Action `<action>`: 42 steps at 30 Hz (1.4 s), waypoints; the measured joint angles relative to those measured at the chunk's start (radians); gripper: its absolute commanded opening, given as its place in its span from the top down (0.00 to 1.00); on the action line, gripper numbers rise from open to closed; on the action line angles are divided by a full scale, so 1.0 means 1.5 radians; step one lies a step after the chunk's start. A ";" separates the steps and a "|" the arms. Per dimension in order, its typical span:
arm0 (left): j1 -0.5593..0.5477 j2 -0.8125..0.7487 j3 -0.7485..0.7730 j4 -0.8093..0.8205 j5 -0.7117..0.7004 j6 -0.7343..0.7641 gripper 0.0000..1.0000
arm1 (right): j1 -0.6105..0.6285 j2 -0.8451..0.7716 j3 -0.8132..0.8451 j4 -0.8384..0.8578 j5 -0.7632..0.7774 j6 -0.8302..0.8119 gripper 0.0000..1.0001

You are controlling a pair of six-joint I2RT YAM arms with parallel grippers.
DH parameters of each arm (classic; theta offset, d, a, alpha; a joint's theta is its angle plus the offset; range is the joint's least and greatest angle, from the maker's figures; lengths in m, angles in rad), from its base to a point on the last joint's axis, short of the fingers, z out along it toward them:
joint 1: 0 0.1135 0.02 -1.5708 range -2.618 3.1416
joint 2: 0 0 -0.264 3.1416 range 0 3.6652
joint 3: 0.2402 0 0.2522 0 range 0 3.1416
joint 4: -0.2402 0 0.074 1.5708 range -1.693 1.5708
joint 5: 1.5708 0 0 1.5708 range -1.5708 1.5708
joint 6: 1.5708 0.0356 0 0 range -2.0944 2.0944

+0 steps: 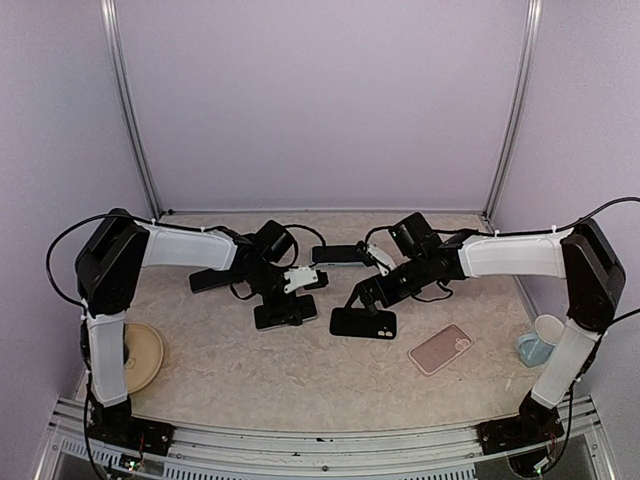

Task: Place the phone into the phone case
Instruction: Pass from the left arm to the right

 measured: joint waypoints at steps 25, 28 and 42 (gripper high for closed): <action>-0.123 -0.125 -0.090 0.142 -0.027 -0.144 0.48 | -0.007 0.031 -0.003 0.086 -0.122 0.114 0.05; -0.129 -0.128 -0.096 0.153 -0.039 -0.155 0.48 | -0.007 0.032 -0.012 0.104 -0.148 0.131 0.11; -0.157 -0.142 -0.127 0.199 -0.094 -0.182 0.47 | -0.008 0.032 -0.057 0.169 -0.198 0.190 0.12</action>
